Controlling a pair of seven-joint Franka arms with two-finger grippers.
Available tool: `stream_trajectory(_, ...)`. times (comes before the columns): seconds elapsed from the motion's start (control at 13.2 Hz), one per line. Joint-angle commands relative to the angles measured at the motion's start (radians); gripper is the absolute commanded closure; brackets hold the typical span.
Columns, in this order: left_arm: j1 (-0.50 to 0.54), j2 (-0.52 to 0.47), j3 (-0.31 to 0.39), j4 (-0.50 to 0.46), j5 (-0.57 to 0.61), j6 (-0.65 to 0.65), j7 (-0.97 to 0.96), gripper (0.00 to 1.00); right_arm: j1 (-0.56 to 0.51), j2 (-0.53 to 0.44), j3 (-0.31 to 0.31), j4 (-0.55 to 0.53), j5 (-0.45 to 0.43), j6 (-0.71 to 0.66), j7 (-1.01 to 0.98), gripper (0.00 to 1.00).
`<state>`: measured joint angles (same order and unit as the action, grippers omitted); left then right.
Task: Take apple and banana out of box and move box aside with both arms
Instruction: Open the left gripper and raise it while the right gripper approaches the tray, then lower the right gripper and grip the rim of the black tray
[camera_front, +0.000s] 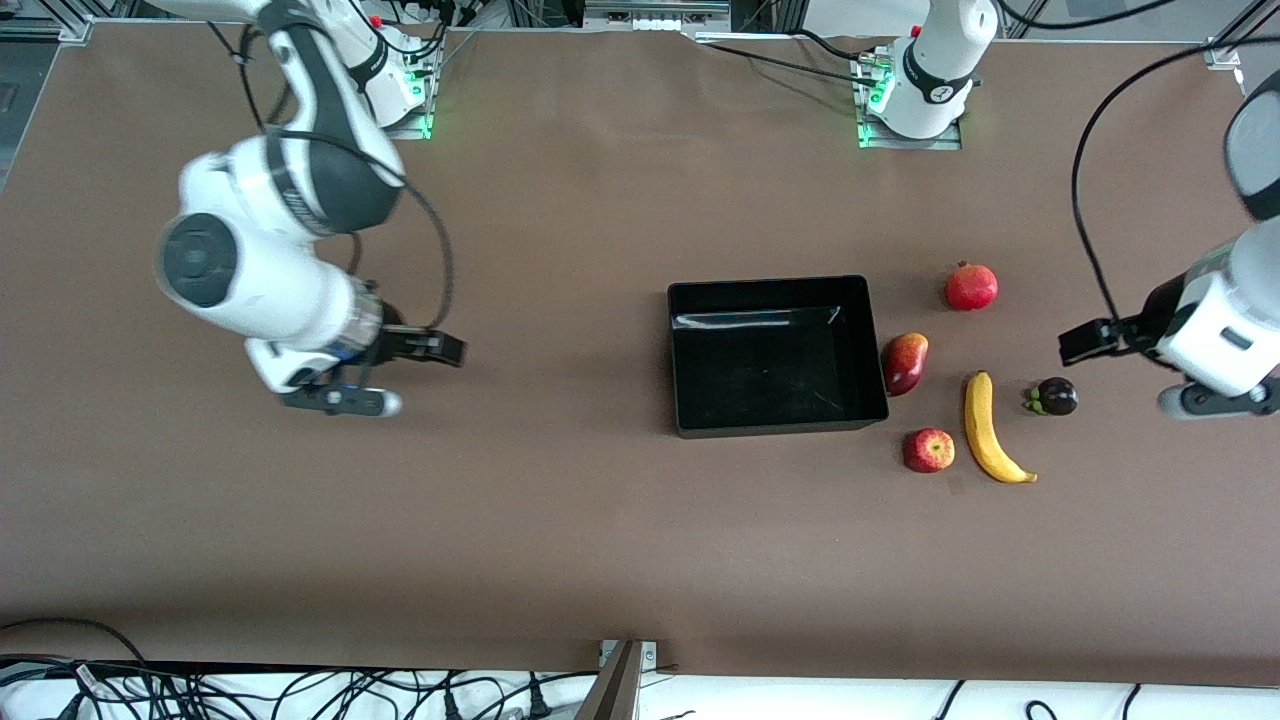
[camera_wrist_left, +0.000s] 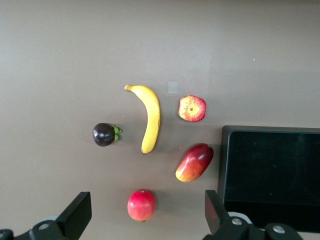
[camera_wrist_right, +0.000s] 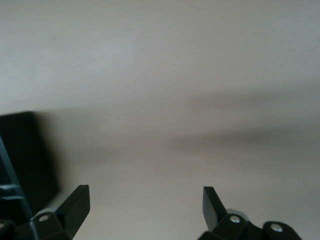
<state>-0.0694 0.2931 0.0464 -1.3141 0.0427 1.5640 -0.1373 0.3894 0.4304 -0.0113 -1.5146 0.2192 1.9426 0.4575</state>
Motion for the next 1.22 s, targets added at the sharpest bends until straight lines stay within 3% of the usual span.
stream_trajectory(0.0,-0.027,-0.122,0.032,-0.056,-0.020,-0.015,0.019,0.00,0.124,0.054,-0.009,0.031,0.060,0.128,0.175,0.00)
stream_trajectory(0.23,-0.038,-0.190,0.036,-0.056,-0.021,-0.045,0.019,0.00,0.239,0.115,-0.013,0.034,0.054,0.295,0.317,0.00)
stream_trajectory(0.53,-0.043,-0.209,0.033,-0.056,-0.035,-0.056,0.022,0.00,0.374,0.186,-0.015,0.033,-0.079,0.383,0.337,0.00)
stream_trajectory(0.76,-0.046,-0.209,0.027,-0.077,-0.041,-0.056,0.106,0.00,0.417,0.226,-0.016,0.027,-0.174,0.415,0.343,0.00)
stream_trajectory(1.14,-0.046,-0.209,0.023,-0.108,-0.050,-0.056,0.139,0.00,0.492,0.307,-0.038,0.024,-0.214,0.553,0.405,0.02)
